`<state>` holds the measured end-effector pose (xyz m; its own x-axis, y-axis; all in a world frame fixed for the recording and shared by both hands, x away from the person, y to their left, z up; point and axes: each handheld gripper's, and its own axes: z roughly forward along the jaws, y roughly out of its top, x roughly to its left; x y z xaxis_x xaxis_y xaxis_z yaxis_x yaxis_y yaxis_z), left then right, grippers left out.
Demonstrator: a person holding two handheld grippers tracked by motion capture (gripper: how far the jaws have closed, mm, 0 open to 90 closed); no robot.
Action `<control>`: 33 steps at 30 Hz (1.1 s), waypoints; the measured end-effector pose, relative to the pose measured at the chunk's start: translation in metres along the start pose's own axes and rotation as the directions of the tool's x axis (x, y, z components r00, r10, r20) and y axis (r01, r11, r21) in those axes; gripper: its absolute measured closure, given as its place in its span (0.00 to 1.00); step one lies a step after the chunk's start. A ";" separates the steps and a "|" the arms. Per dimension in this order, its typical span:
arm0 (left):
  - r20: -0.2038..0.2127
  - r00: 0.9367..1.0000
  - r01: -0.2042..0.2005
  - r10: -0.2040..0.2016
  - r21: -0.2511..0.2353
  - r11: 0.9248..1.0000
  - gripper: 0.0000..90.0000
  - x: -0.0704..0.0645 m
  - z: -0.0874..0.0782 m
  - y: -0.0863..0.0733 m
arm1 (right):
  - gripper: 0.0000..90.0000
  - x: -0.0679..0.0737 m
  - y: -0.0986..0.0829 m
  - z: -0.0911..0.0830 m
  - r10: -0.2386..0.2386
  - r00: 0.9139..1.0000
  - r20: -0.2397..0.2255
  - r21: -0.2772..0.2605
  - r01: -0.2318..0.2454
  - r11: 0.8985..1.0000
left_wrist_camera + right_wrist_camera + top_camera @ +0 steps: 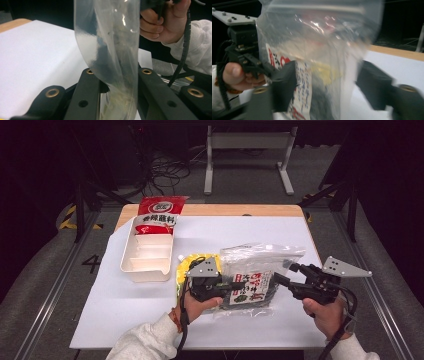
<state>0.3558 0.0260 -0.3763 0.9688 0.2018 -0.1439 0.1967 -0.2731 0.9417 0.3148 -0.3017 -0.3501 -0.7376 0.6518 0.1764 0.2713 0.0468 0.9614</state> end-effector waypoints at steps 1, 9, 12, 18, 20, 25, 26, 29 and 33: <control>-0.003 1.000 -0.007 0.007 -0.011 1.000 0.89 -0.001 -0.003 0.001 | 0.27 -0.001 -0.001 -0.003 -0.003 1.000 -0.003 0.009 0.003 1.000; -0.028 0.996 -0.090 0.088 -0.069 0.994 0.89 -0.002 -0.031 0.017 | 0.21 -0.009 -0.026 -0.016 -0.046 0.997 0.064 0.154 0.036 0.987; -0.054 0.991 -0.125 0.120 -0.080 0.989 0.89 -0.002 -0.044 0.023 | 0.20 -0.012 -0.037 -0.010 -0.090 0.991 0.104 0.238 0.063 0.969; -0.110 0.982 -0.166 0.154 -0.108 0.980 0.89 0.004 -0.070 0.026 | 0.20 -0.010 -0.049 0.002 -0.166 0.980 0.107 0.347 0.119 0.930; -0.130 0.979 -0.169 0.155 -0.110 0.979 0.89 0.007 -0.077 0.026 | 0.20 -0.011 -0.053 0.006 -0.164 0.981 0.105 0.363 0.116 0.925; -0.174 0.971 -0.187 0.165 -0.117 0.975 0.89 0.013 -0.094 0.025 | 0.20 -0.011 -0.065 0.019 -0.177 0.980 0.093 0.423 0.122 0.898; -0.180 0.969 -0.192 0.169 -0.120 0.974 0.89 0.015 -0.098 0.026 | 0.20 -0.011 -0.067 0.021 -0.177 0.980 0.087 0.432 0.123 0.894; -0.222 0.957 -0.214 0.187 -0.104 0.971 0.89 0.018 -0.112 0.030 | 0.20 -0.009 -0.070 0.025 -0.170 0.983 0.071 0.449 0.121 0.885; -0.266 0.938 -0.253 0.220 -0.097 0.963 0.89 0.026 -0.137 0.037 | 0.20 -0.009 -0.074 0.030 -0.164 0.985 0.062 0.467 0.117 0.877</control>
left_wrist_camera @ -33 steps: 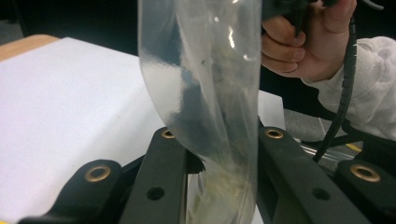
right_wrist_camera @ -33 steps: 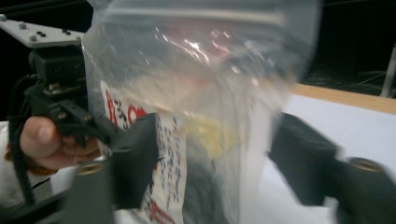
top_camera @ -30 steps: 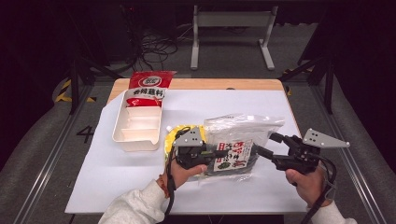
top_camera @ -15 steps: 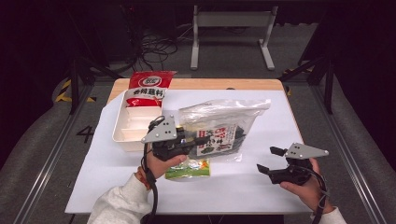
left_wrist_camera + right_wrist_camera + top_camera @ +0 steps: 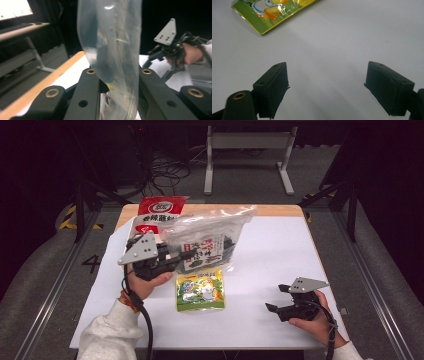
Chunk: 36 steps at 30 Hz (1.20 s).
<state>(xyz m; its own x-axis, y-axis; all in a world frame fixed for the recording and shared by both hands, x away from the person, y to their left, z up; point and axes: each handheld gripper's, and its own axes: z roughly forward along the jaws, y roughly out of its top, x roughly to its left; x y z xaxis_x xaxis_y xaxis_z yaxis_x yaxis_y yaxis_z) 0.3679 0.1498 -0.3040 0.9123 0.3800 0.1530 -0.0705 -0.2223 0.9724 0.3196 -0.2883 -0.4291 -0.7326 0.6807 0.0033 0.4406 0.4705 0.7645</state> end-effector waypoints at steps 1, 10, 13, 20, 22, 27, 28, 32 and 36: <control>-0.013 1.000 -0.013 0.013 0.005 1.000 0.89 0.004 -0.005 0.002 | 0.20 0.000 0.000 0.001 0.002 1.000 -0.002 0.005 -0.002 1.000; -0.078 0.997 -0.019 0.018 -0.008 1.000 0.89 0.042 -0.045 -0.004 | 0.21 0.001 -0.001 0.006 0.015 1.000 -0.022 0.023 -0.014 1.000; -0.100 0.995 -0.012 0.013 0.003 1.000 0.89 0.057 -0.058 -0.013 | 0.20 0.001 -0.001 0.007 0.016 0.999 -0.030 0.024 -0.015 1.000; -0.166 0.986 0.035 -0.029 0.037 0.999 0.89 0.082 -0.077 -0.033 | 0.21 0.001 -0.002 0.011 0.024 0.999 -0.036 0.033 -0.023 0.999; -0.182 0.982 0.050 -0.044 0.030 0.998 0.89 0.087 -0.082 -0.038 | 0.20 0.001 -0.002 0.011 0.025 0.999 -0.038 0.037 -0.024 0.999; -0.204 0.978 0.055 -0.047 0.034 0.998 0.89 0.099 -0.089 -0.043 | 0.21 0.000 -0.002 0.013 0.034 0.999 -0.042 0.037 -0.033 0.999; -0.206 0.978 0.051 -0.040 0.047 0.998 0.88 0.102 -0.090 -0.044 | 0.21 0.000 -0.002 0.013 0.036 0.998 -0.043 0.041 -0.034 0.999; -0.238 0.970 0.067 -0.046 0.080 0.995 0.88 0.111 -0.089 -0.053 | 0.21 0.000 -0.003 0.015 0.038 0.998 -0.045 0.048 -0.036 0.998; -0.254 0.967 0.064 -0.036 0.103 0.993 0.88 0.115 -0.081 -0.057 | 0.21 0.000 -0.003 0.016 0.046 0.998 -0.049 0.052 -0.044 0.998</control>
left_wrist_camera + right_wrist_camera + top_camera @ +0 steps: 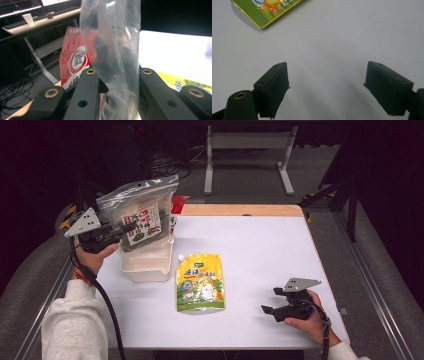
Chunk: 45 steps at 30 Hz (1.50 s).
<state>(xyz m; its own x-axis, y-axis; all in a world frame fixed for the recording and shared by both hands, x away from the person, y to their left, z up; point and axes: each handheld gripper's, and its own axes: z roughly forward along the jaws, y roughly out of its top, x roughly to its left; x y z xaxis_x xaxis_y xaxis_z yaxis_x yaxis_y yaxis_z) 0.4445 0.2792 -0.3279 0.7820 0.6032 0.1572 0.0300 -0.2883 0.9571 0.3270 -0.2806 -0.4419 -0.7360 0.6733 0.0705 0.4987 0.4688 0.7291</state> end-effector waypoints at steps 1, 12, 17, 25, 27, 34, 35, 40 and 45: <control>0.000 1.000 0.000 0.000 0.000 1.000 0.88 0.000 0.000 0.000 | 0.21 0.000 0.000 0.000 0.000 1.000 0.000 0.000 0.000 1.000; -0.057 0.998 0.024 -0.023 0.015 1.000 0.88 0.003 0.015 -0.016 | 0.21 0.001 -0.001 0.000 0.002 1.000 -0.008 0.004 -0.002 1.000; -0.043 0.998 0.043 -0.041 0.030 0.999 0.88 0.005 0.015 -0.026 | 0.21 0.001 -0.001 0.002 0.003 1.000 -0.012 0.008 -0.003 1.000; -0.049 0.998 0.031 -0.028 0.074 0.997 0.88 0.001 0.020 -0.032 | 0.20 0.003 -0.001 0.005 0.000 1.000 -0.021 0.019 0.001 1.000; -0.046 0.998 0.036 -0.033 0.075 0.997 0.88 -0.001 0.023 -0.035 | 0.20 0.003 -0.001 0.005 0.001 1.000 -0.022 0.018 -0.001 1.000; -0.047 0.997 0.063 -0.061 0.061 0.996 0.88 -0.004 0.025 -0.040 | 0.20 0.003 -0.001 0.004 -0.002 1.000 -0.024 0.015 0.003 1.000; -0.045 0.996 0.073 -0.071 0.056 0.996 0.88 -0.003 0.025 -0.041 | 0.20 0.004 -0.001 0.004 -0.003 1.000 -0.026 0.015 0.003 1.000; -0.047 0.994 0.103 -0.101 0.042 0.994 0.89 -0.002 0.025 -0.044 | 0.20 0.005 -0.001 0.005 -0.008 1.000 -0.029 0.023 0.009 1.000; -0.039 0.993 0.110 -0.109 0.039 0.993 0.88 -0.004 0.024 -0.045 | 0.20 0.006 -0.001 0.006 -0.016 0.999 -0.031 0.028 0.017 0.999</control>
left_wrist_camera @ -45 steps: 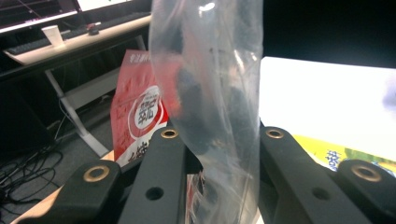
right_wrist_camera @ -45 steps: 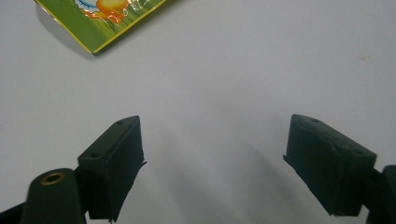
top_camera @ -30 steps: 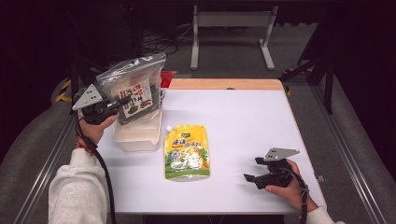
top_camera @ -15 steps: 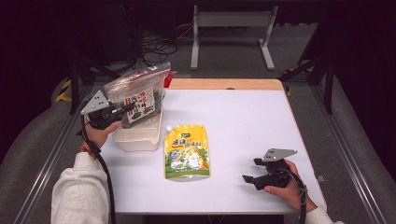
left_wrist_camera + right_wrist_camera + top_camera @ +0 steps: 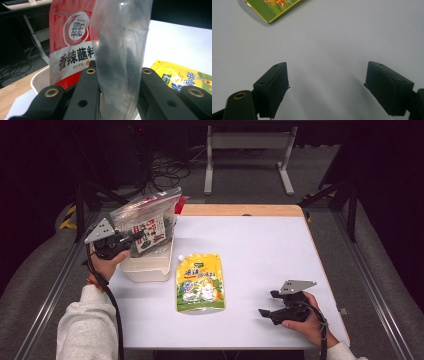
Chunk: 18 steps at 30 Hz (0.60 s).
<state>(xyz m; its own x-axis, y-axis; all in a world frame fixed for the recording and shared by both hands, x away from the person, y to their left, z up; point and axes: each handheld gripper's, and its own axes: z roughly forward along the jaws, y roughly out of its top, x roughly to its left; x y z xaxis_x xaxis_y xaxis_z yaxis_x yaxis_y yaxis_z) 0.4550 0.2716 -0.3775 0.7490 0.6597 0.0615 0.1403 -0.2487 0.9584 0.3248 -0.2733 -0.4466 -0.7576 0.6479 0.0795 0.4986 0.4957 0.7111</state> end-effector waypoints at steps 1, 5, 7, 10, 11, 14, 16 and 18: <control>0.000 1.000 0.003 -0.003 -0.005 1.000 0.89 0.000 0.000 -0.001 | 0.20 0.000 0.000 0.000 0.002 1.000 -0.003 0.002 -0.002 1.000; -0.009 1.000 0.011 -0.011 -0.013 1.000 0.88 -0.001 -0.001 -0.003 | 0.20 0.001 0.001 0.000 -0.002 1.000 -0.002 0.001 0.002 1.000; 0.003 1.000 0.021 -0.021 -0.018 1.000 0.89 0.000 -0.001 -0.004 | 0.20 0.001 0.001 0.000 -0.003 1.000 0.000 0.003 0.003 1.000; 0.007 0.999 0.047 -0.047 -0.033 0.998 0.89 0.002 -0.002 -0.007 | 0.20 0.001 0.000 0.000 -0.003 1.000 0.002 0.006 0.003 1.000; 0.002 0.999 0.046 -0.046 -0.039 0.998 0.89 0.001 -0.002 -0.008 | 0.20 0.001 0.000 0.000 -0.004 1.000 0.000 0.008 0.004 1.000; 0.003 0.999 0.040 -0.040 -0.034 0.999 0.89 0.000 -0.002 -0.008 | 0.20 0.001 0.001 -0.001 -0.004 1.000 -0.001 0.003 0.004 1.000; 0.001 0.999 0.046 -0.046 -0.040 0.998 0.89 0.001 -0.002 -0.009 | 0.20 0.001 0.001 -0.001 -0.003 1.000 -0.001 0.002 0.003 1.000; 0.003 0.999 0.050 -0.050 -0.043 0.998 0.89 0.001 -0.002 -0.010 | 0.20 0.002 0.001 -0.001 -0.003 1.000 -0.003 0.001 0.003 1.000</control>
<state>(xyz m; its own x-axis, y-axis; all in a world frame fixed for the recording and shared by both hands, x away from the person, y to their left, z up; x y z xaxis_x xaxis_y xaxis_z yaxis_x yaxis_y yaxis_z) 0.4530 0.2764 -0.3860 0.7428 0.6694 0.0130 0.1492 -0.1845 0.9714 0.3238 -0.2724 -0.4450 -0.7601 0.6449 0.0795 0.4969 0.4980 0.7107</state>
